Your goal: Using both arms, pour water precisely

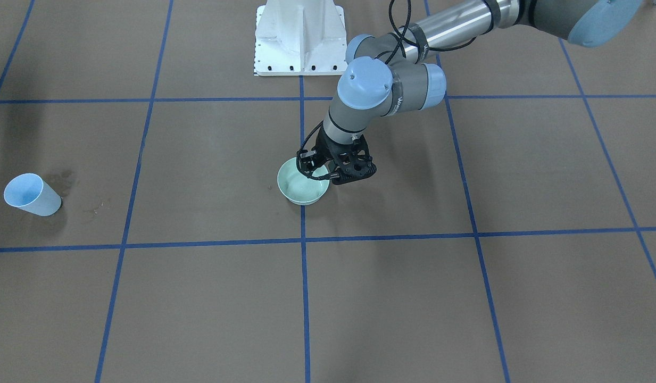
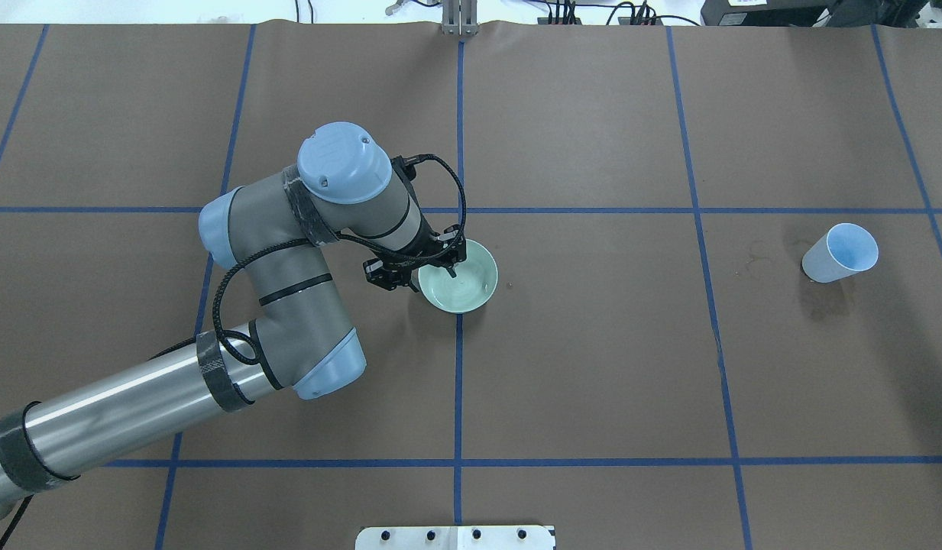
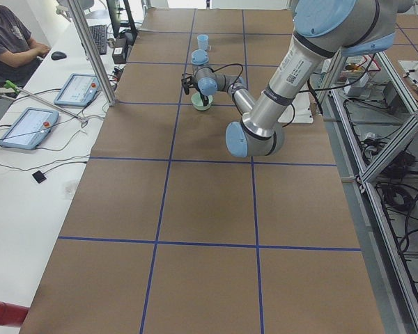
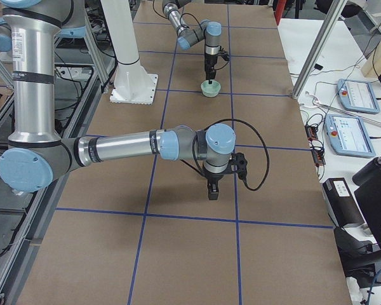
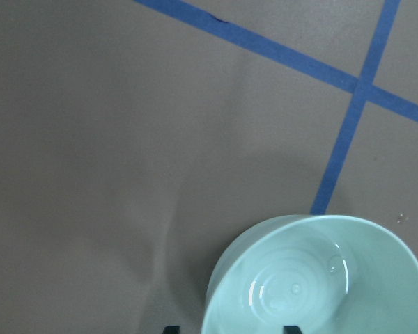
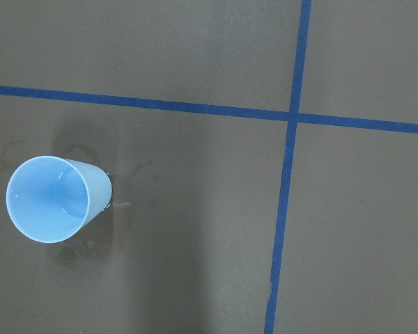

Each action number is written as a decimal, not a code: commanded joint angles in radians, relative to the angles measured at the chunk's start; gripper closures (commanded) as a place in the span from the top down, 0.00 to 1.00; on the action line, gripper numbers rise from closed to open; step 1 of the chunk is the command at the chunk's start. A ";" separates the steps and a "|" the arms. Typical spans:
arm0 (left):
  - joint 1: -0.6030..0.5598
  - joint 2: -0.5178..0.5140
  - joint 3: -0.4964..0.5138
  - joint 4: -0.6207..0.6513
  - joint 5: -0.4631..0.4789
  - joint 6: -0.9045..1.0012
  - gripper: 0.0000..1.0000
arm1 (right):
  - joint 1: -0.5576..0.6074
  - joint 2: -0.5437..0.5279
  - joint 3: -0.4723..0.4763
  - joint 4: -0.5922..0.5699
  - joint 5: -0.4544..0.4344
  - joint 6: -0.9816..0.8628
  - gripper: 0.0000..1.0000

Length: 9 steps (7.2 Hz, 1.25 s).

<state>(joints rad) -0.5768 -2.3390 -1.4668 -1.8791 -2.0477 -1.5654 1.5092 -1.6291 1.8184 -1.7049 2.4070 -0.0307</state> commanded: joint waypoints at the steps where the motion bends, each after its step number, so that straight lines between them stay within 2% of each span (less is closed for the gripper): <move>1: -0.020 0.092 -0.148 -0.008 0.000 0.004 1.00 | -0.041 0.000 0.016 0.090 0.076 0.000 1.00; 3: -0.038 0.229 -0.286 -0.009 0.000 0.010 1.00 | -0.140 -0.059 0.012 0.371 0.072 0.009 1.00; 4: -0.066 0.291 -0.320 -0.009 0.006 0.013 1.00 | -0.173 -0.067 0.010 0.486 0.070 0.091 1.00; 6: -0.092 0.473 -0.413 -0.012 0.003 0.355 1.00 | -0.243 -0.162 0.007 0.766 -0.016 0.127 0.99; 7: -0.104 0.550 -0.455 -0.014 0.004 0.513 1.00 | -0.266 -0.188 -0.031 0.900 -0.043 0.129 0.99; 8: -0.104 0.572 -0.467 -0.026 0.003 0.539 1.00 | -0.277 -0.189 -0.092 1.001 -0.048 0.133 0.98; 9: -0.104 0.578 -0.463 -0.034 0.018 0.503 1.00 | -0.306 -0.187 -0.112 1.037 -0.099 0.153 0.98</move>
<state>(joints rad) -0.6793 -1.7859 -1.9224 -1.9027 -2.0409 -1.0687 1.2329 -1.8121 1.7459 -0.7503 2.3541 0.1050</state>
